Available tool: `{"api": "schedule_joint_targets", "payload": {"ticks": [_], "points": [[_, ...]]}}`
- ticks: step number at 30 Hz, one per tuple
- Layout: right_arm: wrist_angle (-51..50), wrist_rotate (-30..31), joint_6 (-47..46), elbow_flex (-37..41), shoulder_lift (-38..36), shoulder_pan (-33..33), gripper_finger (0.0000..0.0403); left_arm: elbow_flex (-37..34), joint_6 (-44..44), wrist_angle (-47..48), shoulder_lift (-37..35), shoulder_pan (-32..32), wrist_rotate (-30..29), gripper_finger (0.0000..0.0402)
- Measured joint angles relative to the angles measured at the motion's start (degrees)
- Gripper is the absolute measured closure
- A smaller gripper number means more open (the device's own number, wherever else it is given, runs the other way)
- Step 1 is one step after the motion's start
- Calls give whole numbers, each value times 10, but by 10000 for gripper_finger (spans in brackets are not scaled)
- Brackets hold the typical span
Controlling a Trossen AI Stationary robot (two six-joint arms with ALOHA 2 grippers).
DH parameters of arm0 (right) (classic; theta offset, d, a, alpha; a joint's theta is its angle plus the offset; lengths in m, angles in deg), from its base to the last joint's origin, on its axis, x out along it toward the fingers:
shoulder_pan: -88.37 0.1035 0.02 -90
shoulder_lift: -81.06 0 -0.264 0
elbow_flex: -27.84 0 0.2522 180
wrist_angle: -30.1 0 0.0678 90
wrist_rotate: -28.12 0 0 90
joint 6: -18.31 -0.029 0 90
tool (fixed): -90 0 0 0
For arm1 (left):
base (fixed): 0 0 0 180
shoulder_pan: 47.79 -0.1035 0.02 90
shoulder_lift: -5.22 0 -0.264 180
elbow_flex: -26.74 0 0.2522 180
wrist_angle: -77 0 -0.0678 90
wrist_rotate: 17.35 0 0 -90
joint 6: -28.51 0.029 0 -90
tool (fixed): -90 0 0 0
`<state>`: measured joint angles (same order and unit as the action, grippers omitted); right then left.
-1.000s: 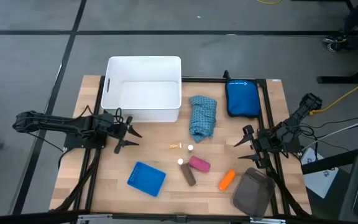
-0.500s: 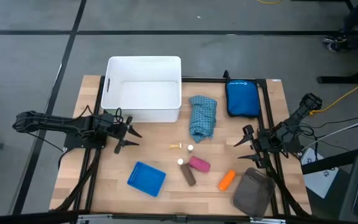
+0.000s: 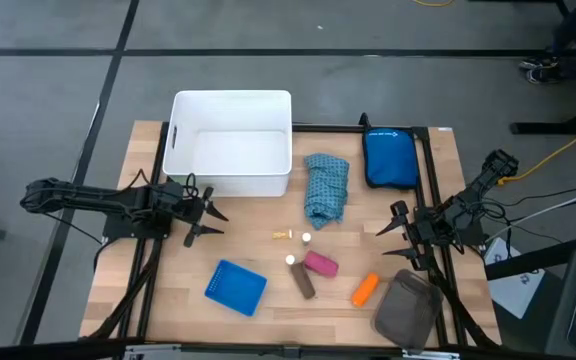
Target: Pick & Place Medicine items
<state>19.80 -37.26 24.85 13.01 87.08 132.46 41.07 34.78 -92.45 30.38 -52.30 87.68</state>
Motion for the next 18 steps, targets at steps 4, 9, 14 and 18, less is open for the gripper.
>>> {"api": "schedule_joint_targets", "payload": {"ticks": [4,9,14,18], "points": [[0,0,0,0,0,0,158,0,0,0,0,0,0,224],[0,0,0,0,0,0,158,0,-1,0,0,0,0,224],[0,0,0,0,0,0,158,0,98,0,0,0,-5,224],[0,-2,0,0,0,0,158,0,194,0,0,-1,-5,224]]}}
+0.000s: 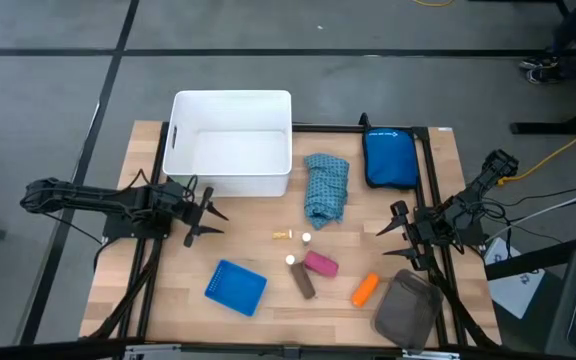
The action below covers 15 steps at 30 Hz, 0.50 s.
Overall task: Pick & Place Medicine items
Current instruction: Put the yellow medicine bottle into the blue bin
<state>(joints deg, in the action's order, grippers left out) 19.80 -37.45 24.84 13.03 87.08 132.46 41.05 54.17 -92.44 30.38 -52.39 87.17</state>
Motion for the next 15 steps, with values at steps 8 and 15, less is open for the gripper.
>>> {"api": "schedule_joint_targets", "payload": {"ticks": [8,15], "points": [[0,0,0,0,0,0,158,0,68,-44,0,0,6,224],[0,0,0,0,0,0,158,0,17,-221,0,0,115,224]]}}
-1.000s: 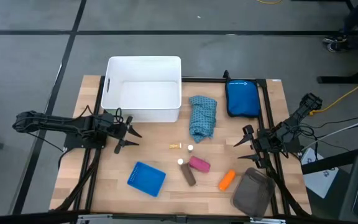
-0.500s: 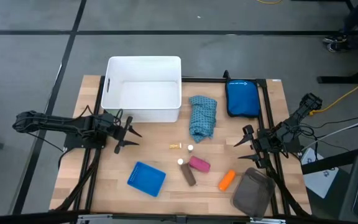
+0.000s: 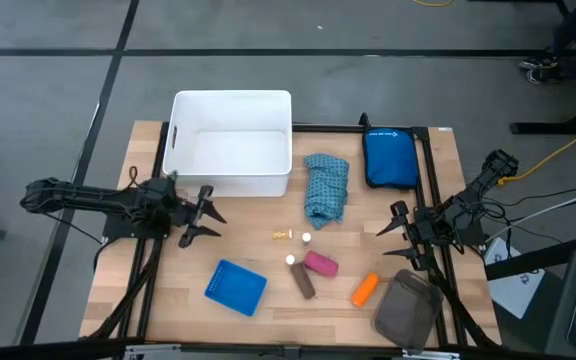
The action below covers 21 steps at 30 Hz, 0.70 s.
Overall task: Pick & Place Medicine items
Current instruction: Put the yellow medicine bottle into the blue bin
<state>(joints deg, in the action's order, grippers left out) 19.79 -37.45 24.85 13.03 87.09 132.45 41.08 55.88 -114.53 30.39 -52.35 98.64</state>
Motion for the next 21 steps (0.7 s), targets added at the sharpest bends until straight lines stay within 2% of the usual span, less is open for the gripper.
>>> {"api": "schedule_joint_targets", "payload": {"ticks": [5,8,15,19,21], "points": [[0,0,0,0,0,0,158,0,-97,-128,0,0,6,224],[0,0,0,0,0,0,158,0,-140,-166,-1,0,6,224],[0,0,0,0,0,0,158,6,-143,-167,-2,0,6,224],[0,0,0,0,0,0,158,12,-210,-169,-2,0,-25,224],[0,0,0,0,0,0,158,12,-220,-169,-2,0,-16,224]]}}
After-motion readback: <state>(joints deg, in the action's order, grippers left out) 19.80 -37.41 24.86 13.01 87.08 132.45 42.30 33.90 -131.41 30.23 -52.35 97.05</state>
